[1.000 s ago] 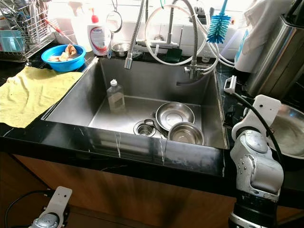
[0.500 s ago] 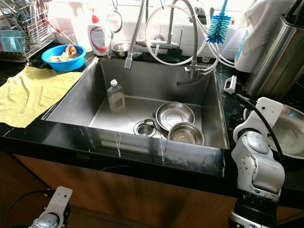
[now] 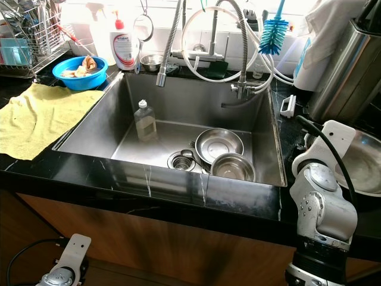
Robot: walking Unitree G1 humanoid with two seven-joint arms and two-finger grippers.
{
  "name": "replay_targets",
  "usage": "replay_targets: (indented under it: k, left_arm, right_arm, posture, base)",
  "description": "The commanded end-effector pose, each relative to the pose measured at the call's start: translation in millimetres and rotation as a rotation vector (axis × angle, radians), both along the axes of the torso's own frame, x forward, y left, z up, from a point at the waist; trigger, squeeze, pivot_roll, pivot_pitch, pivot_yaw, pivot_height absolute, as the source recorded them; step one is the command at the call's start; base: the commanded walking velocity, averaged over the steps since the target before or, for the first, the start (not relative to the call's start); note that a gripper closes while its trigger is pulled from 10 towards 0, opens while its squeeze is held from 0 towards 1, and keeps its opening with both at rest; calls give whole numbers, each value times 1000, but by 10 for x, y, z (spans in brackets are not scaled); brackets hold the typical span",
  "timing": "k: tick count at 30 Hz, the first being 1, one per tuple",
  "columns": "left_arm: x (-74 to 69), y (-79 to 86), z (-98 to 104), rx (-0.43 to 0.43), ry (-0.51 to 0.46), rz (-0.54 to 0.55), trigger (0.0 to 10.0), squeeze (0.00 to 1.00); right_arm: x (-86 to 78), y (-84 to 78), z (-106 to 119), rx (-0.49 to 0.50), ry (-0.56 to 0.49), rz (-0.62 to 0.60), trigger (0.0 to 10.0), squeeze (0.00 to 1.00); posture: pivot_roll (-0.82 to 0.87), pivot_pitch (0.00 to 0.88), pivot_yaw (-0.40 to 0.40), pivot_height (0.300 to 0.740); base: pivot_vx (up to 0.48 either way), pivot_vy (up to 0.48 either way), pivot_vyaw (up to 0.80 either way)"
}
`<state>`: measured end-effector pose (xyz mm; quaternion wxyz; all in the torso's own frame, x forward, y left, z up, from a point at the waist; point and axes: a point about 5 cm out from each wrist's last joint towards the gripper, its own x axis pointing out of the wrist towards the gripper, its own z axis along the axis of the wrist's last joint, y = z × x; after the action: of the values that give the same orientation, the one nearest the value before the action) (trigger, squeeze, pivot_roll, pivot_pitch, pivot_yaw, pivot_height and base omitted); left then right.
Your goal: Kitchen organization
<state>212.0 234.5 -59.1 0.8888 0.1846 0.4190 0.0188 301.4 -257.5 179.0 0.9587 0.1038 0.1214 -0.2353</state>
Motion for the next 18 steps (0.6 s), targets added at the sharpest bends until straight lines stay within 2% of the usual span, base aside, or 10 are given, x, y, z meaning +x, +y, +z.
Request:
replay_targets:
  k: [1,18]
  left_arm:
    - [-32,-10,-24,-4,21,-5,10000,0]
    - [-24,-28,-25,-12,21,-5,10000,0]
  right_arm:
    - [24,25,-21,29,12,7,0,0]
    - [67,166,60,74,-42,41,0,0]
  posture:
    - [-54,0,-9,740]
    - [-59,0,-9,740]
  base:
    - [0,0,0]
    - [0,0,0]
